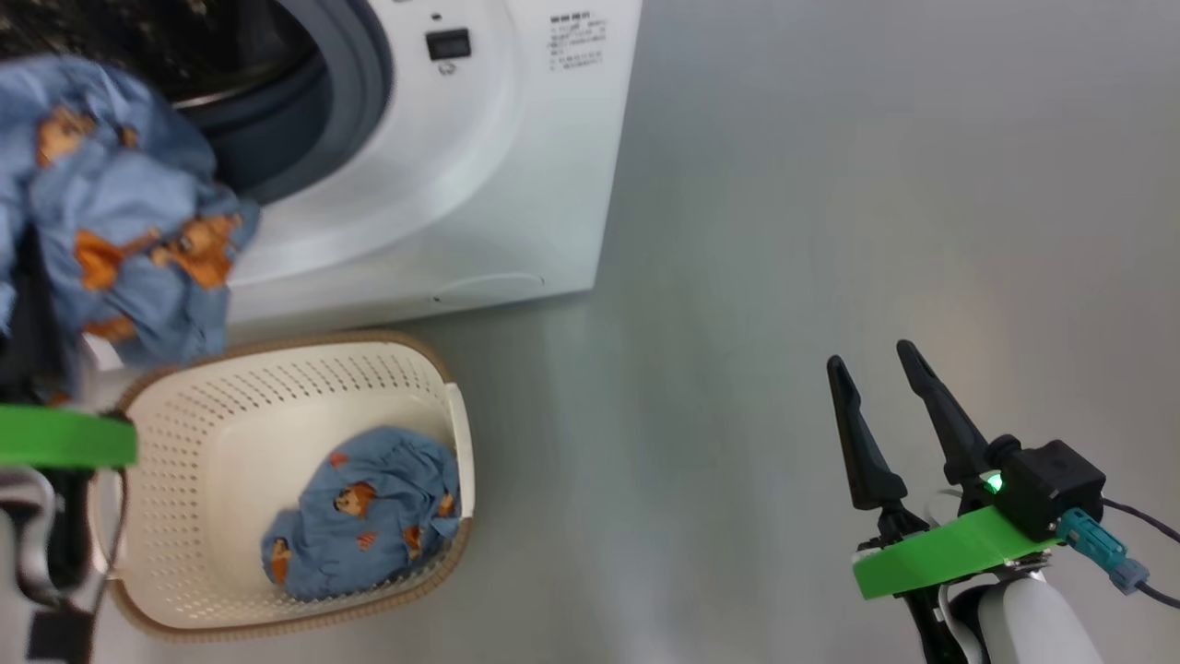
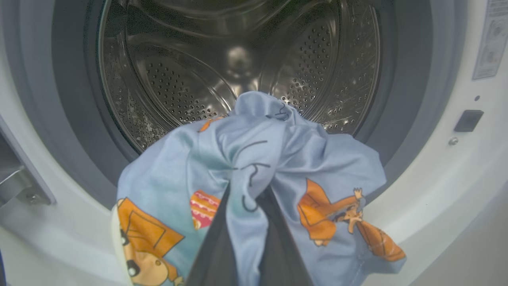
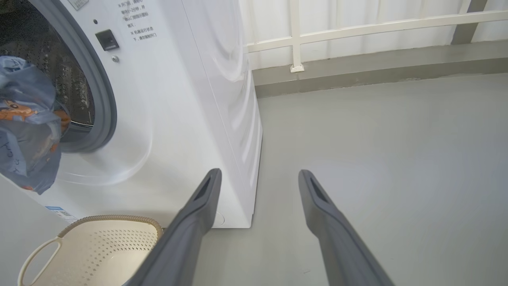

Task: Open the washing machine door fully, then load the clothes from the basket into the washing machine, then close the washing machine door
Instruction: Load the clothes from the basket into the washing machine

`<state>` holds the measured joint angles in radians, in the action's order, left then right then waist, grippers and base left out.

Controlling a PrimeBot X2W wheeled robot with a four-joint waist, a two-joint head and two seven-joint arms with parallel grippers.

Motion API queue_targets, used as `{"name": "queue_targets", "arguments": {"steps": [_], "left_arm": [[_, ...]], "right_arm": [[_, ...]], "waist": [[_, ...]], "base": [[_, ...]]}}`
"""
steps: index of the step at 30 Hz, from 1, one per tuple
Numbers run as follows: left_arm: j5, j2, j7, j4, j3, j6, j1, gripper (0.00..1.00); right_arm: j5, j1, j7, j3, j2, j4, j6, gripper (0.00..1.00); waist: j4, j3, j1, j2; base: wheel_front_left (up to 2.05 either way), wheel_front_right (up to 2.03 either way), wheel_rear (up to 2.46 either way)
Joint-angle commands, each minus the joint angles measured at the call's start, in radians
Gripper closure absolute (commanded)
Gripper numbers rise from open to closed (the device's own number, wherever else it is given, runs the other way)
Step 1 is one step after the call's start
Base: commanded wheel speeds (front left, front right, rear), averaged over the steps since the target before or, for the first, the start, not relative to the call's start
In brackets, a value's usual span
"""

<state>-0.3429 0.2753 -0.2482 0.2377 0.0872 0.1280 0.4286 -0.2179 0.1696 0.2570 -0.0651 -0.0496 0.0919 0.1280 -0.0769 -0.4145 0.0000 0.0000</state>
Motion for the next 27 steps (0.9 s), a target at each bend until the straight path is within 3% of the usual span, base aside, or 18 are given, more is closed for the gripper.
{"name": "queue_targets", "arguments": {"steps": [1,18,27], "left_arm": [[-0.011,0.053,-0.014,-0.015,0.033,0.003,0.041,1.0],[-0.113,0.229,-0.013,0.224,-0.146,0.003,0.487,1.0],[-0.215,0.245,0.158,0.439,-0.266,0.003,0.734,1.0]], "right_arm": [[-0.007,0.01,0.005,-0.034,-0.001,-0.027,0.003,0.0],[-0.045,0.045,0.005,-0.076,-0.001,-0.037,0.003,0.0],[-0.057,0.051,0.005,-0.098,-0.001,-0.024,0.003,0.0]], "waist": [[-0.034,-0.076,0.0,0.0],[-0.074,-0.198,0.0,0.0],[-0.081,-0.235,0.0,0.0]], "base": [[0.0,0.0,0.0],[0.0,0.0,0.0],[0.0,0.0,0.0]]}}
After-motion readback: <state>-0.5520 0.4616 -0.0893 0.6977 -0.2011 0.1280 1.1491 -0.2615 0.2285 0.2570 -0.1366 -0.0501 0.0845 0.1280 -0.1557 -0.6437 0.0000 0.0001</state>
